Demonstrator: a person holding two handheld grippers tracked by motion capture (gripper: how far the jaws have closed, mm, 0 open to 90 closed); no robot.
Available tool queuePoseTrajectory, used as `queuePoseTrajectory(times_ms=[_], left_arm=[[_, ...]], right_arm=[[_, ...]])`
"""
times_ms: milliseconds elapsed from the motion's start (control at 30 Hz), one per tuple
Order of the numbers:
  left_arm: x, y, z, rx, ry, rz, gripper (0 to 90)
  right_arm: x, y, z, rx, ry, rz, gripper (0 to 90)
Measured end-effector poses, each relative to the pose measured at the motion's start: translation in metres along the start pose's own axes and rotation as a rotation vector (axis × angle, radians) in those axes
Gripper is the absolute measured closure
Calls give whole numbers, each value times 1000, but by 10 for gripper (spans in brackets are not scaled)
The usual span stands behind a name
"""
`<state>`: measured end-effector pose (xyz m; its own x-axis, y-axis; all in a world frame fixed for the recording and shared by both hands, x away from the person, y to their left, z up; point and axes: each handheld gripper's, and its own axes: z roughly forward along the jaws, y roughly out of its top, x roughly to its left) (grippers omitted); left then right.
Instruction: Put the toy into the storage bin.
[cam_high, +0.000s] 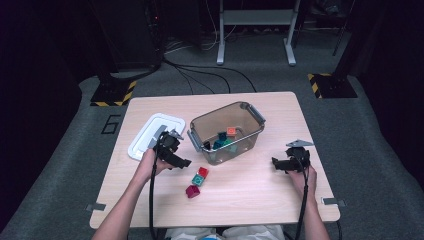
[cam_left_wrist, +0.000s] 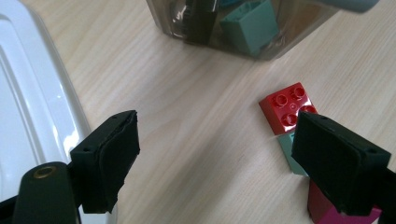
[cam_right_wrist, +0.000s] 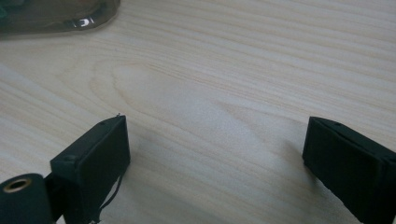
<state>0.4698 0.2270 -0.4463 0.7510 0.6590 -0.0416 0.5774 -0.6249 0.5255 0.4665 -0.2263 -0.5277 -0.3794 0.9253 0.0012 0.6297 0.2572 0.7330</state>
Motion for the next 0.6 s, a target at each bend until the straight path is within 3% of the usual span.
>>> queuePoseTrajectory(times_ms=[600], left_arm=[[-35,-17,26,18,-37,-6,149]], right_arm=[[0,0,0,0,0,0,68]])
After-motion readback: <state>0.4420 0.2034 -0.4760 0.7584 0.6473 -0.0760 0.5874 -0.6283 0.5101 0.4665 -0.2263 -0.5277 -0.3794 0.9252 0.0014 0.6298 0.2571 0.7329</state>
